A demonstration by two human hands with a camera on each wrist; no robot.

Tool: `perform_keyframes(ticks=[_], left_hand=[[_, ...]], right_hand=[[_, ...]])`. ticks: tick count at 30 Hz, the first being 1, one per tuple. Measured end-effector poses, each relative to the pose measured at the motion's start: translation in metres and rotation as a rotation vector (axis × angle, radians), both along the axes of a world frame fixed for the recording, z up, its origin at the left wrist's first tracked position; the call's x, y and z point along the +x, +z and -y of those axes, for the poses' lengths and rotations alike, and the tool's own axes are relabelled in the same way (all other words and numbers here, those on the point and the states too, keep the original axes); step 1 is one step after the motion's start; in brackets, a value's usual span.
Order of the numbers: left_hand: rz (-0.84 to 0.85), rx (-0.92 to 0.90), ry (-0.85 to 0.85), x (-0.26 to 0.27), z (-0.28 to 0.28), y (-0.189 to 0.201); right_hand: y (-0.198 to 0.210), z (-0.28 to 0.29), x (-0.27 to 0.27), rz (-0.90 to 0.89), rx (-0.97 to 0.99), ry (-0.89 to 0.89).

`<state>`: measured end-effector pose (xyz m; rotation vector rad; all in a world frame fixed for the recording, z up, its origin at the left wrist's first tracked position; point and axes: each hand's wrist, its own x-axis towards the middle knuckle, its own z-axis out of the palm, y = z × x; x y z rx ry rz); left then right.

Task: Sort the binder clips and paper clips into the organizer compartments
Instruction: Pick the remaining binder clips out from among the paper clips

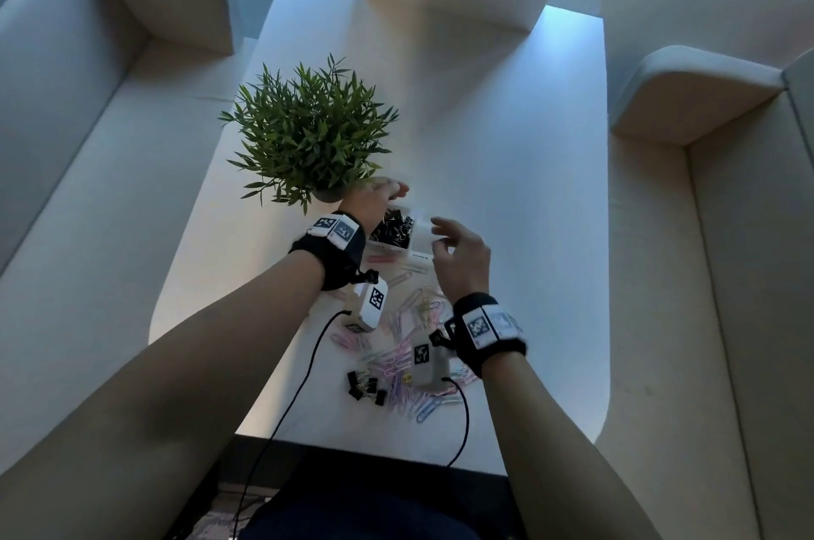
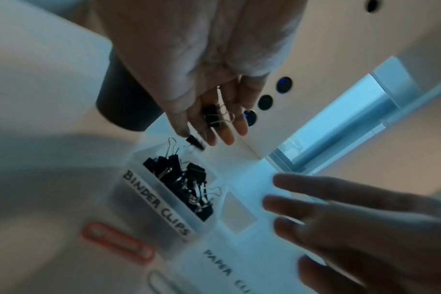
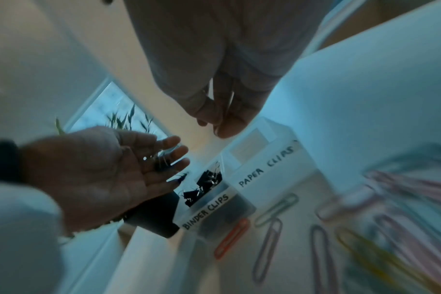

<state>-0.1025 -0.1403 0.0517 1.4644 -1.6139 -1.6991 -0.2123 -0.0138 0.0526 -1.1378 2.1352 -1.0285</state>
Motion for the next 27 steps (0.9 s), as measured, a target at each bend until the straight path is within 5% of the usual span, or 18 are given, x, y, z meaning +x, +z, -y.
perform_keyframes(ticks=[7, 12, 17, 19, 27], left_hand=[[0.062, -0.031, -0.045, 0.013, -0.002, 0.004], [0.204, -0.268, -0.099, 0.044, -0.037, 0.011], [0.407, -0.47, -0.692, 0.096, -0.132, -0.01], [0.47, -0.423, -0.793, 0.113, -0.16, -0.032], [0.404, -0.457, -0.708, 0.12, -0.188, -0.059]], right_hand=[[-0.017, -0.074, -0.002, 0.081, 0.007, -0.107], [-0.032, -0.11, 0.012, -0.023, 0.099, 0.257], [-0.045, -0.138, 0.04, -0.177, 0.236, 0.645], [-0.048, -0.141, 0.051, -0.261, 0.228, 0.717], [-0.068, -0.138, 0.079, -0.362, 0.258, 0.723]])
